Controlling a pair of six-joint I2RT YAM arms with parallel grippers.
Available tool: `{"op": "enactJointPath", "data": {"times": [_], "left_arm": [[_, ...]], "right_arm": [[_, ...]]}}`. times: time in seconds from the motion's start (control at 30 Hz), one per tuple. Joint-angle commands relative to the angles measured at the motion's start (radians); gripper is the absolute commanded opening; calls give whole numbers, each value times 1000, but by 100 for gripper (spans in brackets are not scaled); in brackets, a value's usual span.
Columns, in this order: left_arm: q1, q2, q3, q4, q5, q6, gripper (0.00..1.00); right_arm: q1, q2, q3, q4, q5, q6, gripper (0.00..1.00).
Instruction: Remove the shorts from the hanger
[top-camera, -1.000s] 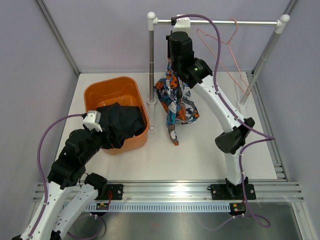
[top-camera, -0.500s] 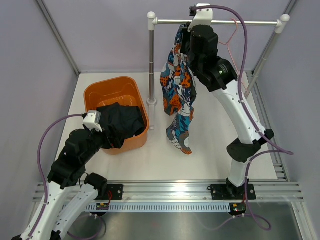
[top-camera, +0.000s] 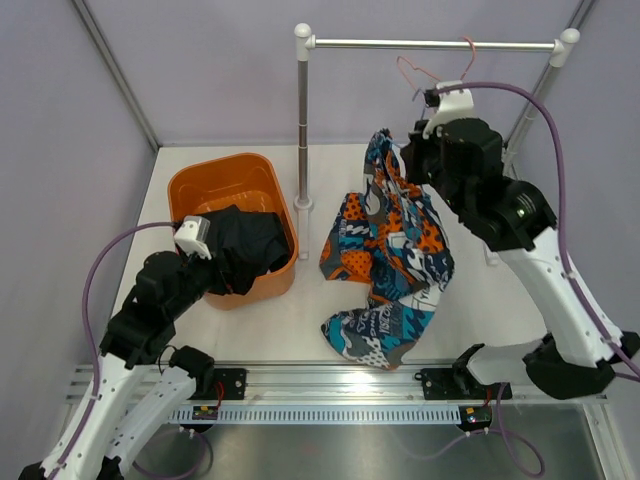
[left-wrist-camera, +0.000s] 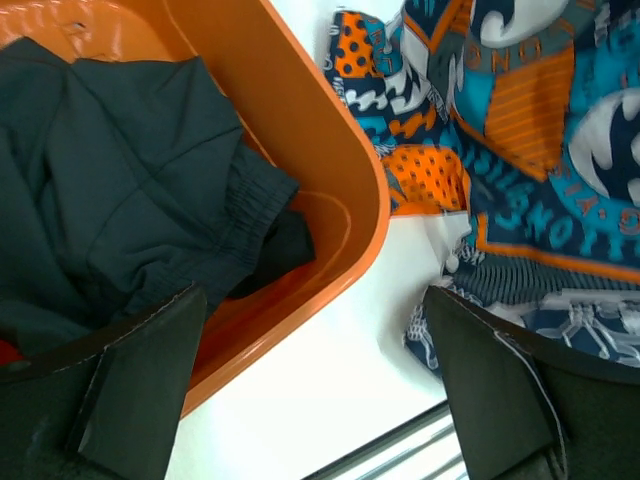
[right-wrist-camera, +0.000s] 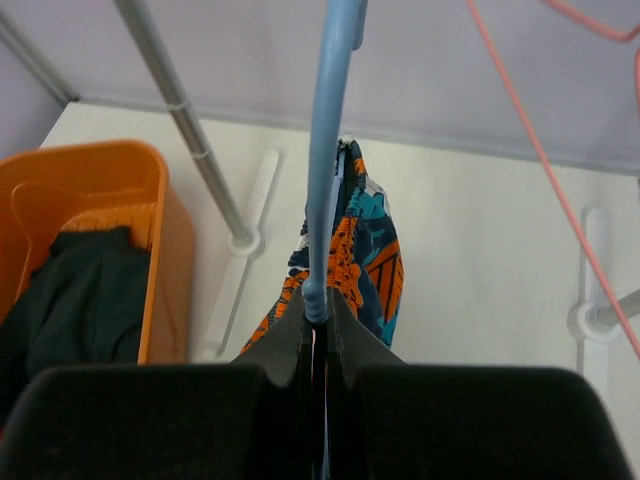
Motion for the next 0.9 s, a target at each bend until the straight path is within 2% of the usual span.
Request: {"op": "enactJointPath", "data": {"times": [0.0, 0.1, 0.2, 0.23, 0.3, 0.4, 0.53, 0.87], "left_arm": [[-13, 84, 59, 107, 88, -34, 93], [-86, 175, 166, 162, 36, -66, 93], [-250, 302, 308, 179, -144, -86, 93], [-348, 340, 344, 190, -195, -89, 93], [-465, 457, 439, 205, -306, -101, 94], [-539, 593, 506, 271, -393, -131, 95], [-562, 725, 592, 386, -426, -164, 95], [-570, 966, 704, 476, -452, -158, 91]], "right_arm": [[-2, -153, -146, 11, -137, 39, 0], [-2, -239, -229, 8, -191, 47, 0], [0, -285, -281, 8, -237, 48, 0], [0, -301, -292, 10, -246, 48, 0], [0, -308, -310, 8, -249, 48, 0], [0, -321, -318, -1, -249, 50, 0], [0, -335, -307, -21, -235, 45, 0], [0, -355, -283, -62, -268, 58, 0]]}}
